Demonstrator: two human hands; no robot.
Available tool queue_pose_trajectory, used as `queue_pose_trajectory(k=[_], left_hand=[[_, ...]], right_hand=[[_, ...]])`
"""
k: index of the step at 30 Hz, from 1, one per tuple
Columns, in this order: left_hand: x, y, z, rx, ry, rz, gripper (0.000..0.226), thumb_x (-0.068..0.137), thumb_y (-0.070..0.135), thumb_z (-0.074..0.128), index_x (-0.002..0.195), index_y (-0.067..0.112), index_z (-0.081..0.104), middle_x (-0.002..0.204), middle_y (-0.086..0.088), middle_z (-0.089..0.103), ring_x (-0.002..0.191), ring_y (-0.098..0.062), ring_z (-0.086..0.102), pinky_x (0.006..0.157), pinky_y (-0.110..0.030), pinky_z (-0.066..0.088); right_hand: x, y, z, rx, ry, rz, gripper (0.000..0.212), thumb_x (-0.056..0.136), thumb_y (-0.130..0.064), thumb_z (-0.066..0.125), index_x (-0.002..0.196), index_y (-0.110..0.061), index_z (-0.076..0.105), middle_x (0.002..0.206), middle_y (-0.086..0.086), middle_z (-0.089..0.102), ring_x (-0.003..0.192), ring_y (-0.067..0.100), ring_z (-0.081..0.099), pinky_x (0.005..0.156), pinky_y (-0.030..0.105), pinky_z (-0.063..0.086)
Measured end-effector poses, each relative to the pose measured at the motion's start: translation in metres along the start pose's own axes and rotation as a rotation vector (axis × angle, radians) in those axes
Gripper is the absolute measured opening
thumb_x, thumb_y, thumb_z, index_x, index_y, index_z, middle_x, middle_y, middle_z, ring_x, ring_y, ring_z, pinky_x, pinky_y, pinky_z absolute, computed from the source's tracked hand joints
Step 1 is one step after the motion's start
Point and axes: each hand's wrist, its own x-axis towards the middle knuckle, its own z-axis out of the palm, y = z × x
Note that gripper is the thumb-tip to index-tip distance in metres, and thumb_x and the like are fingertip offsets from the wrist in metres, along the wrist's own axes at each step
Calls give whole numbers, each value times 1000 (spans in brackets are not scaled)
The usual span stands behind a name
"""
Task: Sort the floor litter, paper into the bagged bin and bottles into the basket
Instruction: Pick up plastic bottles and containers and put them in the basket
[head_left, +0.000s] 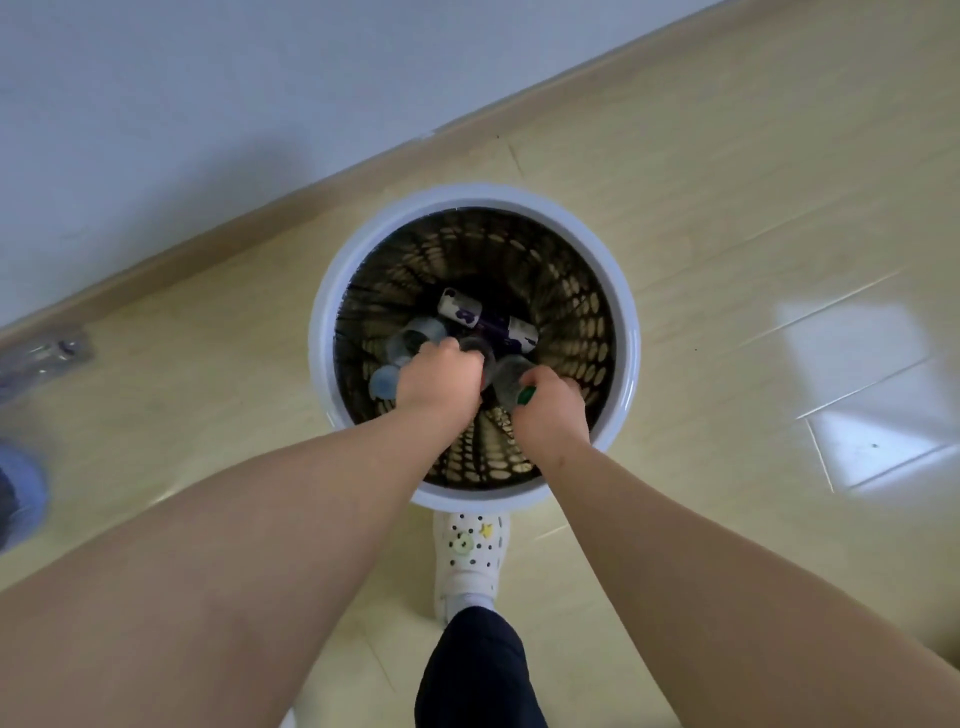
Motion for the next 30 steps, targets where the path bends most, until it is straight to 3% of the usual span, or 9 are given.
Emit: queue_pose_trajectory(k=[5, 8, 13, 17, 25, 30], left_hand=[[-6, -11, 8, -90, -9, 14, 32, 95, 22, 44, 127, 18, 48, 123, -12, 50, 115, -32, 43, 82, -37, 40], [-20, -22, 0, -194, -1, 34, 38, 92, 24, 47, 129, 18, 46, 122, -11, 49, 115, -32, 44, 84, -39, 42], [-58, -49, -21, -351, -38, -2, 32, 91, 25, 50, 121, 16, 52, 122, -8, 50, 112, -29, 49, 86, -39, 46], [-98, -78, -39, -576, 4, -73, 31, 92, 24, 49, 121, 15, 54, 119, -10, 51, 104, -29, 54, 83, -37, 45], [-189, -210, -26, -792, 45, -232, 30, 92, 23, 50, 120, 16, 57, 121, -7, 57, 112, -25, 52, 88, -31, 41], [-266, -320, -2, -741, 48, -257, 29, 92, 21, 46, 119, 17, 56, 120, -7, 57, 109, -24, 54, 87, -32, 43]], right_hand=[[9, -5, -1, -43, 8, -14, 45, 90, -2, 43, 133, -16, 45, 136, 13, 39, 107, 30, 52, 96, 40, 47], [0, -8, -7, -40, 9, -9, 44, 92, -8, 45, 136, -16, 42, 138, 12, 36, 101, 25, 48, 93, 35, 45], [-49, -22, -14, -45, 88, -38, 44, 90, -13, 47, 133, -17, 43, 138, 6, 32, 111, 28, 49, 94, 36, 44], [-97, -46, -2, -80, 88, -62, 44, 89, -12, 46, 133, -16, 43, 138, 6, 32, 109, 28, 50, 84, 32, 41], [-199, -123, 105, -111, 40, -141, 41, 90, -13, 47, 130, -16, 44, 133, 8, 43, 85, 23, 56, 67, 30, 43], [-260, -171, 205, -149, -20, -182, 38, 92, -15, 47, 129, -15, 45, 136, 7, 41, 72, 13, 49, 72, 25, 37]])
